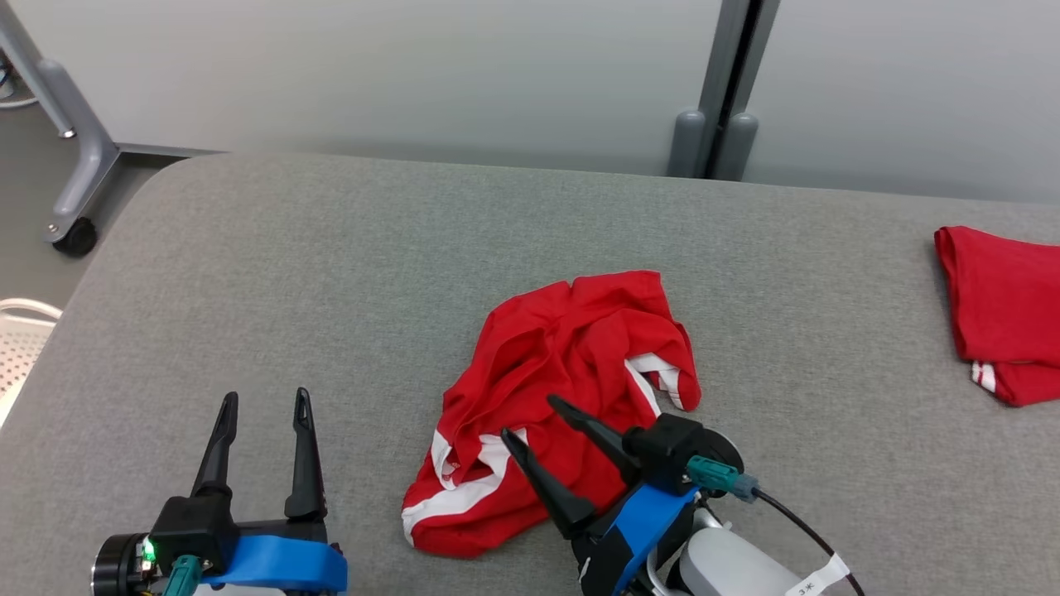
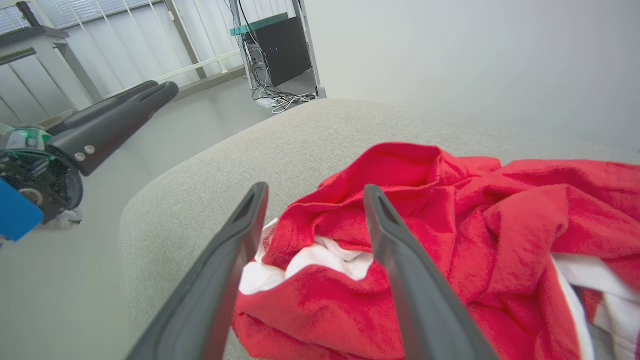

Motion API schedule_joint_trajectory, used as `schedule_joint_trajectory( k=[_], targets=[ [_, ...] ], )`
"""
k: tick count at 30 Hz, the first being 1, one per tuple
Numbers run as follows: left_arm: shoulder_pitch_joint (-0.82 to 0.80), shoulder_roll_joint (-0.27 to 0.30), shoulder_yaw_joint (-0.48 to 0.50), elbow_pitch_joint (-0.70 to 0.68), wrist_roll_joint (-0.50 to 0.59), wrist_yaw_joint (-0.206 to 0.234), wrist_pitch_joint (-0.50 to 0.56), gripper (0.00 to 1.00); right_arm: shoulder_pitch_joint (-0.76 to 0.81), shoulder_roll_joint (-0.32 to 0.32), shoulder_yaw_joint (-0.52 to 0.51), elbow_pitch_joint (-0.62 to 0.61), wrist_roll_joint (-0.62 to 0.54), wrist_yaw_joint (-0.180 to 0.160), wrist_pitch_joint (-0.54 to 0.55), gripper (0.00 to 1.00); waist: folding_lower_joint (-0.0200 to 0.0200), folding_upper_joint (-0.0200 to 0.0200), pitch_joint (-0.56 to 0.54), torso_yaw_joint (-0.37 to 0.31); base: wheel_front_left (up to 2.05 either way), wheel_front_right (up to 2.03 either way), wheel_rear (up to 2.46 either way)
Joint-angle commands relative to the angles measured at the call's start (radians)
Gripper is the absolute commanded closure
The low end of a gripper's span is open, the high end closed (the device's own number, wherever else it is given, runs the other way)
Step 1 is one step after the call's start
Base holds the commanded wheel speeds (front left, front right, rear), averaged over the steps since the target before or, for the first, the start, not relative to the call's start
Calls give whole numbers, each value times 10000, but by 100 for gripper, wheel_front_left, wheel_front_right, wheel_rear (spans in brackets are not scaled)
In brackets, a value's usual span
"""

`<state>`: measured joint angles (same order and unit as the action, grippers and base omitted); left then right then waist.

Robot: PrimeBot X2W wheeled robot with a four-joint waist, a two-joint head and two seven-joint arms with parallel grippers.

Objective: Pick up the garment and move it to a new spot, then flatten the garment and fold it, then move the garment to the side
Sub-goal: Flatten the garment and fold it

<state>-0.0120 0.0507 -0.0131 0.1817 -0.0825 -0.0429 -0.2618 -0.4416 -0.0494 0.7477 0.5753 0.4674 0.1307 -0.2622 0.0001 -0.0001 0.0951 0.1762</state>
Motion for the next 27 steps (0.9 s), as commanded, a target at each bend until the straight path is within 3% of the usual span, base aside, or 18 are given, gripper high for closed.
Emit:
schedule_joint_trajectory(
  k=[1, 11, 17, 27],
  targets=[
    [76, -3, 53, -37, 38, 48, -42, 0, 181, -23, -191, -150, -152, 2, -34, 0, -1, 1, -151, -213, 0, 0, 0],
    [390, -3, 446, -134, 169, -60, -43, 0, 1711, -809, -3135, -1707, -1183, 2, -33, 0, -1, 1, -445, -972, 0, 0, 0],
    [546, -3, 534, -174, 184, -88, -43, 0, 3020, -729, -4940, -2379, -1621, 2, -33, 0, -1, 1, -525, -1104, 0, 0, 0],
    [670, -3, 466, -183, 224, -60, -42, 0, 3588, -374, -5248, -2669, -2068, 3, -33, 0, -1, 1, -579, -1188, 0, 0, 0]
  ],
)
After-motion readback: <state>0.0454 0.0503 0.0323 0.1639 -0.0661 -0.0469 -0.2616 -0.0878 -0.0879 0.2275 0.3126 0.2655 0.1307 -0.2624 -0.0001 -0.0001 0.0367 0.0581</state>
